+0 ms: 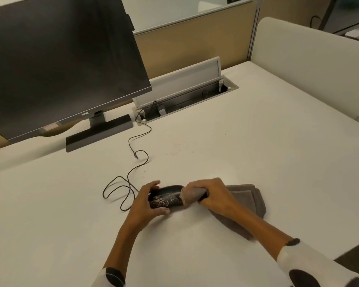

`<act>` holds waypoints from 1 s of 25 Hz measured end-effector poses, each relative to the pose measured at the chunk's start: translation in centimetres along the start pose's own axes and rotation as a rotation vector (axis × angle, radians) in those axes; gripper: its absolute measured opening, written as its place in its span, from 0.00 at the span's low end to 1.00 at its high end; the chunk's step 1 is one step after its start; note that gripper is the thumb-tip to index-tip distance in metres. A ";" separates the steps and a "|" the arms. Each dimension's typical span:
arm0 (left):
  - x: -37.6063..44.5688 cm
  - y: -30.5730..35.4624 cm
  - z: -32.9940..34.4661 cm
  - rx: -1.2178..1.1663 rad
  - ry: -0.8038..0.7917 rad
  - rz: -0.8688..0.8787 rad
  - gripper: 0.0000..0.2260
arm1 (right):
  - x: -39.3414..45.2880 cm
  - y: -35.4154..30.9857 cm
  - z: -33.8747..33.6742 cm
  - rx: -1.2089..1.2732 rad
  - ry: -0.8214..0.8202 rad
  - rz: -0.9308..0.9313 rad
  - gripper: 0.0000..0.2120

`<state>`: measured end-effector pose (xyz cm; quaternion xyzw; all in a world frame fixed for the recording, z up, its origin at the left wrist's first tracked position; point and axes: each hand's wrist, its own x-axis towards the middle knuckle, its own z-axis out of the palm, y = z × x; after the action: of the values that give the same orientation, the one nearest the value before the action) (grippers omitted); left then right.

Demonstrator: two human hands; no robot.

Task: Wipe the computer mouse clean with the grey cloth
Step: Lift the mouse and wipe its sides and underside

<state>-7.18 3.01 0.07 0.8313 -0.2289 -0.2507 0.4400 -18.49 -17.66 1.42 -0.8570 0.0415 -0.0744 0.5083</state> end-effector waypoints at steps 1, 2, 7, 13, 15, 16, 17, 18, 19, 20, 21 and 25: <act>-0.2 -0.3 -0.3 -0.062 -0.005 -0.015 0.38 | 1.0 -0.3 -0.6 0.001 -0.006 0.027 0.21; -0.3 -0.5 -0.4 -0.101 -0.004 -0.021 0.38 | 2.0 -0.7 -1.0 -0.026 -0.022 0.034 0.21; -0.4 -1.3 -0.1 -0.210 0.003 -0.039 0.44 | 7.2 -3.7 1.1 -0.227 -0.308 -0.091 0.20; 0.3 -1.6 -0.3 -0.187 0.010 -0.047 0.48 | 8.8 -4.2 4.0 -0.430 -0.510 -0.149 0.23; 0.3 -1.7 -0.4 -0.147 0.006 -0.035 0.47 | 8.2 -3.4 2.9 -0.404 -0.492 -0.117 0.23; 0.2 -1.7 -0.3 -0.137 0.010 -0.034 0.46 | 7.7 -2.9 2.3 -0.384 -0.466 -0.099 0.23; 0.1 -1.8 -0.3 -0.126 0.013 -0.033 0.44 | 7.1 -2.4 1.8 -0.368 -0.427 -0.086 0.23; 0.0 -1.7 -0.2 -0.115 0.017 -0.030 0.43 | 6.4 -1.9 1.4 -0.367 -0.385 -0.082 0.24; -0.1 -1.7 -0.2 -0.103 0.021 -0.025 0.41 | 5.4 -1.4 1.3 -0.391 -0.342 -0.092 0.25; -0.2 -1.5 -0.2 -0.091 0.029 -0.016 0.38 | 4.3 -0.9 1.5 -0.431 -0.288 -0.115 0.27; -0.2 -1.5 -0.3 -0.084 0.039 -0.008 0.35 | 3.1 -0.4 1.9 -0.471 -0.222 -0.142 0.28; -0.3 -1.4 -0.7 -0.072 0.100 0.010 0.30 | -1.4 0.5 4.4 -0.683 0.050 -0.213 0.33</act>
<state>-6.74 4.36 -0.73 0.8254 -0.2017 -0.2147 0.4816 -19.14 -13.85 -1.26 -0.9748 -0.0134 -0.1296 0.1808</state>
